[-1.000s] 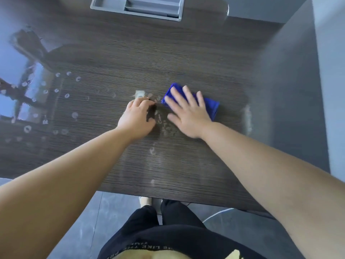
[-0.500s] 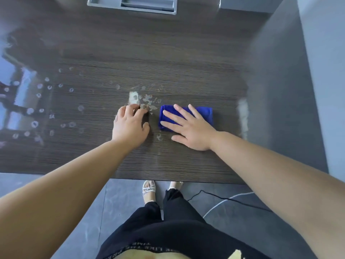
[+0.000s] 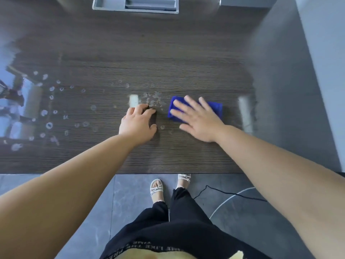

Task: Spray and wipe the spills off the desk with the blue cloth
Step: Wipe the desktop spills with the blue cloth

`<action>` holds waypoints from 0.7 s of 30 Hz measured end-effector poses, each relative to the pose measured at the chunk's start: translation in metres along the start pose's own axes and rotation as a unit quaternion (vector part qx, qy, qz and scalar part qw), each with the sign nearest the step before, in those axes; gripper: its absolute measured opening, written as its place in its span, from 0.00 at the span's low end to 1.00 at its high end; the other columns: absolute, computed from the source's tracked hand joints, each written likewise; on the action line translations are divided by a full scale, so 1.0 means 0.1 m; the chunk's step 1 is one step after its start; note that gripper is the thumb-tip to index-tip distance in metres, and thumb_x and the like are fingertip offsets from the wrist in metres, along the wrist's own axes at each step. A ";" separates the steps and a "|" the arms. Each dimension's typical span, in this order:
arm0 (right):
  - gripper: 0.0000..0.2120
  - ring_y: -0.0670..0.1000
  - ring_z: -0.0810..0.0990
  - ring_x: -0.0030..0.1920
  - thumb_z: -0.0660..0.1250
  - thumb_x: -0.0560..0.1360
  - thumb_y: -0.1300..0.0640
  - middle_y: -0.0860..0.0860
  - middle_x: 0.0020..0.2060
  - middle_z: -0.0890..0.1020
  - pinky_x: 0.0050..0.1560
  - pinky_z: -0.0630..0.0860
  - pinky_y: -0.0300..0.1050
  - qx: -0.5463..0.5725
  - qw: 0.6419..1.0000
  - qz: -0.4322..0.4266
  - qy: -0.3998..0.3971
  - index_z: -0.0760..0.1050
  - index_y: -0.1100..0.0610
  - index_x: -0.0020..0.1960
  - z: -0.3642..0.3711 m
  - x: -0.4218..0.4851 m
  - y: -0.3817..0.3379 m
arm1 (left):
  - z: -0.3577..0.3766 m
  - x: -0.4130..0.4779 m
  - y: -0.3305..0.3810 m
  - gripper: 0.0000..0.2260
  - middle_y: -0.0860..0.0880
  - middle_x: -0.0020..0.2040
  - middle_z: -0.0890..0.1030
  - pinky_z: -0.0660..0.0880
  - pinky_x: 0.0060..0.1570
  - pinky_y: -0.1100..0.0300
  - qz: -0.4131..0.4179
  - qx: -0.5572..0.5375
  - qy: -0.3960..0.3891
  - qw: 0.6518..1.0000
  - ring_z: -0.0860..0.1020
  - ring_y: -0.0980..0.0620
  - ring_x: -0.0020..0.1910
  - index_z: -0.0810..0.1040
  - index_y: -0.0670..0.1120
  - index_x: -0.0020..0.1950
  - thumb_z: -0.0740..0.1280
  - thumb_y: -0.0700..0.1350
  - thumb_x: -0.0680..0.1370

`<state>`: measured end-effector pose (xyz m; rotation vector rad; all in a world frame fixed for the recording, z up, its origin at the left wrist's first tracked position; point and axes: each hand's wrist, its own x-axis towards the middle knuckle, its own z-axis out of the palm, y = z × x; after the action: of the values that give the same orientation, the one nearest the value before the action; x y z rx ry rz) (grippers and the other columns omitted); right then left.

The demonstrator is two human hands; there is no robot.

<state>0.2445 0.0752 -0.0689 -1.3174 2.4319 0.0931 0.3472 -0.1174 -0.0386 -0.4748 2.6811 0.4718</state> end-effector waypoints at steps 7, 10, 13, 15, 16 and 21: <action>0.29 0.55 0.31 0.75 0.43 0.80 0.38 0.46 0.75 0.34 0.71 0.34 0.62 0.090 0.978 0.187 -0.006 0.36 0.45 0.76 -0.05 0.29 -0.35 | -0.05 0.04 -0.08 0.23 0.52 0.72 0.63 0.66 0.66 0.51 0.014 -0.007 0.000 1.000 0.60 0.47 0.70 0.64 0.52 0.72 0.61 0.52 0.77; 0.27 0.53 0.33 0.75 0.44 0.80 0.40 0.44 0.76 0.37 0.73 0.36 0.61 0.058 0.993 0.100 -0.008 0.39 0.43 0.76 -0.08 0.24 -0.22 | -0.10 0.06 -0.07 0.22 0.50 0.71 0.66 0.67 0.64 0.50 0.005 -0.026 0.007 1.000 0.62 0.46 0.70 0.66 0.53 0.72 0.61 0.51 0.77; 0.25 0.51 0.36 0.76 0.43 0.81 0.42 0.42 0.76 0.39 0.73 0.37 0.59 0.093 0.984 0.155 0.002 0.42 0.41 0.76 -0.16 0.36 0.12 | -0.19 0.16 -0.07 0.21 0.48 0.70 0.67 0.66 0.64 0.49 -0.007 -0.034 0.007 0.999 0.61 0.45 0.70 0.66 0.53 0.71 0.61 0.50 0.77; 0.25 0.51 0.35 0.76 0.42 0.81 0.42 0.42 0.76 0.39 0.73 0.37 0.59 0.141 0.958 0.251 0.015 0.42 0.41 0.76 -0.21 0.51 0.20 | -0.25 0.26 -0.10 0.22 0.48 0.70 0.65 0.65 0.63 0.49 -0.023 -0.016 0.011 1.000 0.60 0.44 0.70 0.66 0.53 0.71 0.62 0.51 0.77; 0.25 0.52 0.35 0.76 0.42 0.81 0.41 0.43 0.76 0.38 0.73 0.36 0.60 0.151 0.946 0.285 0.020 0.41 0.42 0.76 -0.23 0.58 0.17 | -0.28 0.31 -0.11 0.23 0.48 0.70 0.65 0.65 0.63 0.48 -0.037 -0.005 0.015 0.999 0.60 0.44 0.70 0.66 0.53 0.71 0.62 0.53 0.77; 0.29 0.55 0.33 0.75 0.43 0.80 0.39 0.45 0.76 0.36 0.72 0.35 0.63 0.103 0.975 0.196 0.017 0.38 0.44 0.76 -0.22 0.71 -0.15 | -0.30 0.52 -0.13 0.38 0.46 0.72 0.59 0.61 0.67 0.48 -0.118 0.003 0.016 0.993 0.59 0.41 0.69 0.60 0.53 0.73 0.68 0.65 0.68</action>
<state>0.2154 0.0049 -0.0719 -0.7469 2.6156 -0.0794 0.2973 -0.1539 -0.0372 -0.7929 2.6097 0.3895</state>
